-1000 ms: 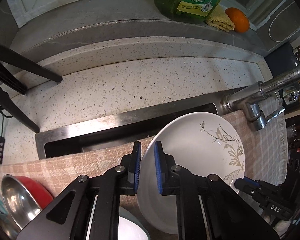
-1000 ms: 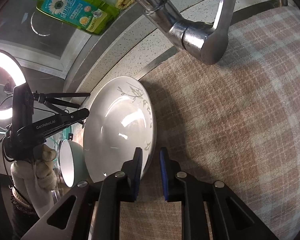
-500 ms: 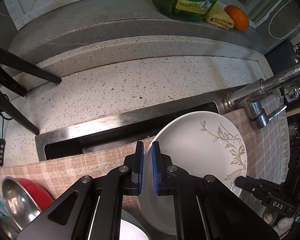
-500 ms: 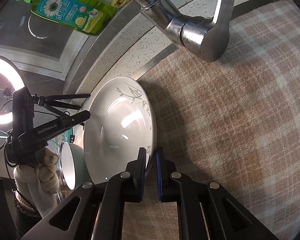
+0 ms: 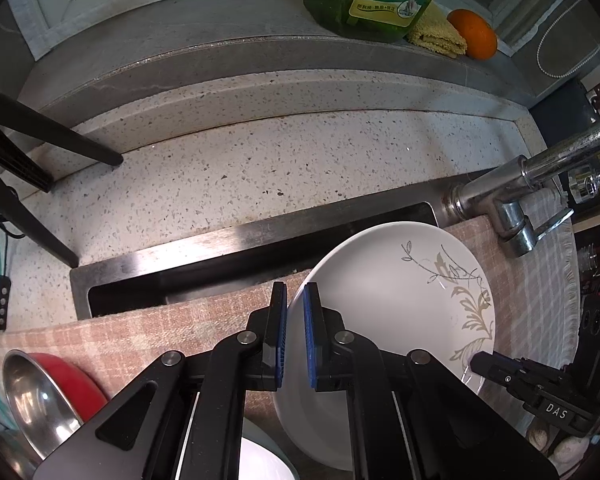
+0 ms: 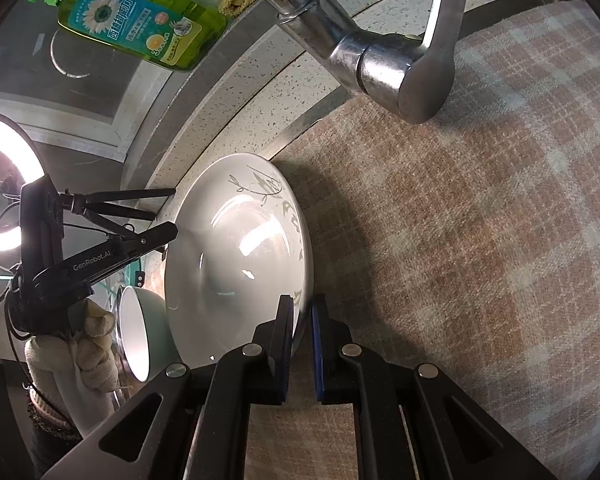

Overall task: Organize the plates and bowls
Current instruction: 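Lift the white plate with both grippers and carry it over the stacked plates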

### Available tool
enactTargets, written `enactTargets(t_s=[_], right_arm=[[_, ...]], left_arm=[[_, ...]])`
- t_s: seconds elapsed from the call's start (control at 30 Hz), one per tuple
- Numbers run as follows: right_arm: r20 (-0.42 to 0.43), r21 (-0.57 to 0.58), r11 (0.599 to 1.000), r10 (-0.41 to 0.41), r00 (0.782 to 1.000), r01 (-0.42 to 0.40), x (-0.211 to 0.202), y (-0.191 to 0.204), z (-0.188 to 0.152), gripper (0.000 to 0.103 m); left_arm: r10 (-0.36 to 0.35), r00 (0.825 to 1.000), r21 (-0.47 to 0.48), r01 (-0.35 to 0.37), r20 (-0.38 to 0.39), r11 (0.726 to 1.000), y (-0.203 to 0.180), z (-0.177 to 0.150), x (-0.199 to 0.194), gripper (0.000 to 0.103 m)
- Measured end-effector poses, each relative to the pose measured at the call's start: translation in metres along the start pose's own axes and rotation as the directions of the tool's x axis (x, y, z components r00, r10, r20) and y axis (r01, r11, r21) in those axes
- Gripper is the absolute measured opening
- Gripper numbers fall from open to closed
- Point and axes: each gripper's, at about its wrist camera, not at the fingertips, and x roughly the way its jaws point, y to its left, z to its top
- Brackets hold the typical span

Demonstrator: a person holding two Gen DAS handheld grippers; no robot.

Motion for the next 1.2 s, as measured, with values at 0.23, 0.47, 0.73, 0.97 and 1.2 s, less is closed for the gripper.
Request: enactTargets(t_s=[0.23, 0.47, 0.73, 0.97, 1.2], right_arm=[[-0.001, -0.001, 1.0, 0.003, 1.0, -0.003, -0.001, -0.001, 0.001, 0.008], [-0.004, 0.011, 1.0, 0.011, 1.0, -0.011, 0.0, -0.003, 0.0, 0.008], [-0.003, 0.007, 1.0, 0.005, 1.0, -0.005, 0.0, -0.002, 0.0, 0.008], [-0.006, 0.005, 1.0, -0.002, 1.0, 0.002, -0.001, -0.001, 0.001, 0.008], [-0.017, 0.027, 1.0, -0.008, 1.0, 0.008, -0.006, -0.009, 0.002, 0.007]], left_arm=[[-0.006, 1.0, 0.018, 0.007, -0.021, 1.0, 0.0, 0.002, 0.004, 0.007], [-0.014, 0.999, 0.022, 0.015, -0.043, 1.0, 0.001, 0.004, 0.005, 0.009], [0.0, 0.999, 0.039, 0.002, -0.051, 0.999, -0.001, 0.004, 0.007, 0.009], [-0.027, 0.999, -0.003, 0.027, -0.047, 1.0, 0.004, 0.002, 0.004, 0.009], [-0.032, 0.999, -0.005, 0.032, -0.042, 0.999, -0.001, -0.009, -0.001, 0.009]])
